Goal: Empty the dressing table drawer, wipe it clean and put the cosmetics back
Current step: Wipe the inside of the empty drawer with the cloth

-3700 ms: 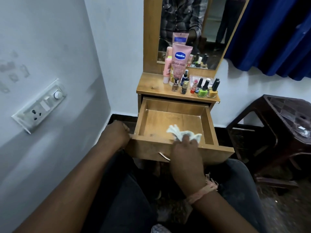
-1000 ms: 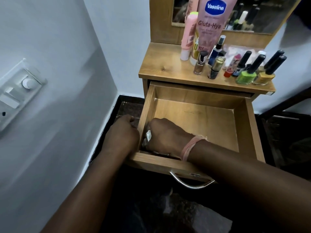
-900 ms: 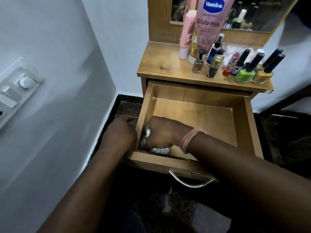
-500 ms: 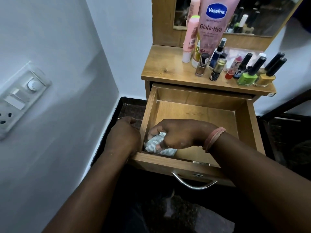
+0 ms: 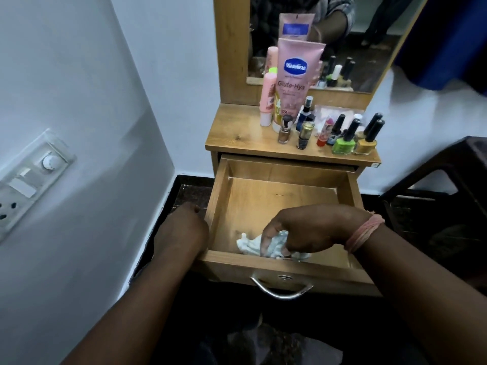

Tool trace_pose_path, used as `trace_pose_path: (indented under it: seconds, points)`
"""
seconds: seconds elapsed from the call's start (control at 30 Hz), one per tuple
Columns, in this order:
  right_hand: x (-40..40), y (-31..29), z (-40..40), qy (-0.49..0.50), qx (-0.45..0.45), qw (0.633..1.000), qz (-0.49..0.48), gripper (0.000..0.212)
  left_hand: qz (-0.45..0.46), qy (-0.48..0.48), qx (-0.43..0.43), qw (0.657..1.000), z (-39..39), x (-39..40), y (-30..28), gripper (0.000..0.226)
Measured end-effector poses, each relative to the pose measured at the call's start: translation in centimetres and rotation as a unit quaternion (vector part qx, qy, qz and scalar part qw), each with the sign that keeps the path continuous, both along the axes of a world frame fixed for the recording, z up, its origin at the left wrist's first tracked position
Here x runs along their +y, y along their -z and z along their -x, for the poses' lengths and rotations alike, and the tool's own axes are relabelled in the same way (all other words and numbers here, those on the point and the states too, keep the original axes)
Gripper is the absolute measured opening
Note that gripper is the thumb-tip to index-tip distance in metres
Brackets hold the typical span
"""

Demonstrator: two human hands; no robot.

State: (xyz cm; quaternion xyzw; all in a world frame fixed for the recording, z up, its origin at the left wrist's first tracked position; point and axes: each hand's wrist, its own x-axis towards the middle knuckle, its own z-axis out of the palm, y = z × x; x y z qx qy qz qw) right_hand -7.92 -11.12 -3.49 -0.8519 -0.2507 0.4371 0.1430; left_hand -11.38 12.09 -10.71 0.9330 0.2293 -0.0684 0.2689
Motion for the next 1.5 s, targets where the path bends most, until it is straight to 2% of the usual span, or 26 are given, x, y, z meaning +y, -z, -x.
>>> trace_pose_path:
  seconds: [0.17, 0.3, 0.43, 0.5, 0.57, 0.63, 0.7, 0.73, 0.77, 0.83, 0.87, 0.93, 1.07, 1.2, 1.3, 1.5]
  points:
    - [-3.7, -1.2, 1.0, 0.051, -0.040, 0.994, 0.092, 0.045, -0.027, 0.006, -0.008, 1.000, 0.1, -0.2, -0.1, 0.036]
    - [-6.4, -1.6, 1.8, 0.017, -0.072, 0.978, 0.195, 0.041, -0.034, 0.013, 0.008, 0.999, -0.3, 0.3, 0.3, 0.036]
    - [-5.9, -1.2, 2.5, -0.032, -0.104, 0.965, 0.240, 0.034, -0.036, 0.006, 0.004, 0.999, -0.6, 0.5, 0.6, 0.031]
    - [-4.9, -1.3, 3.0, -0.013, -0.089, 0.963, 0.255, 0.032, -0.036, 0.002, 0.004, 0.999, -0.6, 0.6, 0.7, 0.028]
    - [-4.5, -1.2, 3.2, -0.064, -0.076, 0.956, 0.274, 0.031, -0.038, -0.002, 0.004, 0.999, -0.6, 0.6, 0.7, 0.024]
    - [-5.1, -1.9, 2.9, -0.004, -0.069, 0.970, 0.234, 0.030, -0.040, -0.002, 0.007, 0.999, -0.5, 0.5, 0.7, 0.022]
    - [-6.4, -2.8, 2.8, 0.068, -0.066, 0.987, 0.127, 0.032, -0.041, -0.004, 0.011, 0.999, -0.6, 0.4, 0.6, 0.021]
    - [-7.3, -2.6, 3.0, 0.143, -0.052, 0.987, 0.044, 0.031, -0.039, -0.006, 0.011, 0.999, -0.7, 0.3, 0.6, 0.020]
    - [-8.0, -2.3, 3.6, 0.221, -0.033, 0.974, -0.049, 0.028, -0.038, -0.007, 0.010, 0.999, -0.8, 0.3, 0.6, 0.020]
    - [-8.7, -1.8, 5.7, 0.354, 0.005, 0.911, -0.211, 0.023, -0.036, -0.008, 0.008, 0.999, -0.8, 0.4, 0.7, 0.021]
    - [-8.8, -1.3, 6.8, 0.392, 0.009, 0.883, -0.259, 0.023, -0.035, -0.007, 0.005, 0.999, -0.9, 0.4, 0.7, 0.022]
    - [-8.8, -0.3, 9.0, 0.416, -0.018, 0.855, -0.309, 0.022, -0.031, -0.006, 0.005, 1.000, -0.8, 0.4, 0.6, 0.019]
    - [-8.5, 0.6, 10.9, 0.429, -0.126, 0.826, -0.343, 0.022, -0.014, -0.022, 0.005, 1.000, -0.9, 0.1, 0.1, 0.007]
    - [-8.2, 1.0, 10.7, 0.448, -0.214, 0.814, -0.300, 0.018, 0.000, -0.008, -0.027, 1.000, -0.6, 0.3, 0.4, 0.022]
    - [-7.4, 1.3, 10.7, 0.449, -0.217, 0.818, -0.286, 0.016, -0.001, -0.003, -0.044, 0.999, -0.2, 0.2, 0.3, 0.028]
    - [-5.7, 3.0, 10.3, 0.419, -0.221, 0.850, -0.232, 0.015, -0.036, 0.011, -0.062, 0.997, 0.3, -0.3, -0.2, 0.034]
